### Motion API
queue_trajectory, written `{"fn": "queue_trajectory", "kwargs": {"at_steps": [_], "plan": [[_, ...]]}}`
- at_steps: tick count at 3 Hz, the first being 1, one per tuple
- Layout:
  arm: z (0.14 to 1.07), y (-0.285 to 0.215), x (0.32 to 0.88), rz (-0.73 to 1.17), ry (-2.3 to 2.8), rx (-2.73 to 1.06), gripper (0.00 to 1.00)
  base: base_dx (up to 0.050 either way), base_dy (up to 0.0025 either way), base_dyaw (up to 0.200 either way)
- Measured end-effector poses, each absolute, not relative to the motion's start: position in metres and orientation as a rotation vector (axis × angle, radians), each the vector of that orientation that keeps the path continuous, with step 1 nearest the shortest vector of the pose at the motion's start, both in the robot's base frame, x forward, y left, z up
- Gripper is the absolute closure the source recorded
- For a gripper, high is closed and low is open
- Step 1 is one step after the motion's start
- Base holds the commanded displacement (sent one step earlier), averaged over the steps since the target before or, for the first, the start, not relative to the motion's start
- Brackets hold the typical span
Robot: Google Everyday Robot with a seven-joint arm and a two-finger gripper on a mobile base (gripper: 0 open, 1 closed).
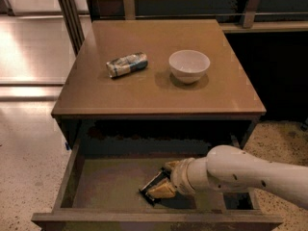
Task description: Pick rxbar blueberry from top drawer and place on counter
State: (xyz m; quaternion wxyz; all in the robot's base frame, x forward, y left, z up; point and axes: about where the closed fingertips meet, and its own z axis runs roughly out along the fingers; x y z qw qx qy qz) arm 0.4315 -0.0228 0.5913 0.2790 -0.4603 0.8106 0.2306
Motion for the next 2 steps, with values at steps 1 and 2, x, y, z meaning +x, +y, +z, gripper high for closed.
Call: {"fn": "queue_trajectory", "kwargs": {"at_steps": [1, 2], "plan": [[0.5913, -0.0228, 0.4315, 0.619, 2.175, -1.235, 0.89, 0.000, 0.00000, 0.000], [0.5915, -0.0228, 0.4315, 0.619, 2.175, -1.235, 1.00, 0.000, 0.00000, 0.000]]}}
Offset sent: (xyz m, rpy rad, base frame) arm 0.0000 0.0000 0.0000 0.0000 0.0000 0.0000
